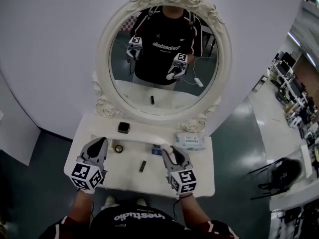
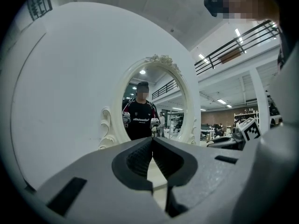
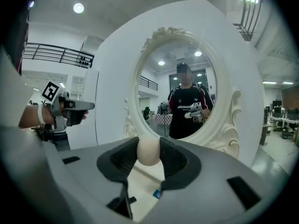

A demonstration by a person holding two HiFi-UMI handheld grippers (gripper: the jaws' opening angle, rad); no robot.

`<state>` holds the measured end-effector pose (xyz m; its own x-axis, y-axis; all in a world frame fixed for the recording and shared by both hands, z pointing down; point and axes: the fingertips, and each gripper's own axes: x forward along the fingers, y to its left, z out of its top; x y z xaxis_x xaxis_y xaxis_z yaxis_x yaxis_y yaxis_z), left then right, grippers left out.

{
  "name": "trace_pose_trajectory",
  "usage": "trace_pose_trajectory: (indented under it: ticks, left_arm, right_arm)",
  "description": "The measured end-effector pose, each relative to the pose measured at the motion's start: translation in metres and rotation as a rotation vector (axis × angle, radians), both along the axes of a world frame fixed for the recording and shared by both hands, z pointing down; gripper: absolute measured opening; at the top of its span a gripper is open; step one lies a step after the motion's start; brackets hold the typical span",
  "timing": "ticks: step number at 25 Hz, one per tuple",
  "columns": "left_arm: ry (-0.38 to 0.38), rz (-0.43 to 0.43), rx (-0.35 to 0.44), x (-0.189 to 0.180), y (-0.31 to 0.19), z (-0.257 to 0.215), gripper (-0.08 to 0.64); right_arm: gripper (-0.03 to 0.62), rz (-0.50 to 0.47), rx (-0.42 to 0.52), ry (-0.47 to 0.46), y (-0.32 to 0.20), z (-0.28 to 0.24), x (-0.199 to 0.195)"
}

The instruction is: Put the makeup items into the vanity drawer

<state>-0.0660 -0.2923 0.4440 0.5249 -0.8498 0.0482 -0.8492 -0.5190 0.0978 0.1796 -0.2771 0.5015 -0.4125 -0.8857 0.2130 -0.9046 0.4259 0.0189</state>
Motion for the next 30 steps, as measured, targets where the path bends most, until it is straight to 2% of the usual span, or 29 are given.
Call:
trace_pose_trajectory:
  ticks: [5,19,30]
  left_arm:
    - [0.009,-0.014,0.0,-0.031,-0.007,0.0,0.006]
    - [0.036,-0.034,-0.003,-0.111,-0.023,0.003,0.006]
    - [0.059,0.022,-0.013,-0.145,-0.031,0.004,0.006]
  right_arm:
    - [0.146,-0.004,0.043,0.009,-0.007,-0.023,-0.029]
    - [0.149,-0.067,0.027,0.024,-0.032,-0.006,-0.135]
    - [0.149,-0.115,0.012,0.017,-0.049,0.017,-0.21]
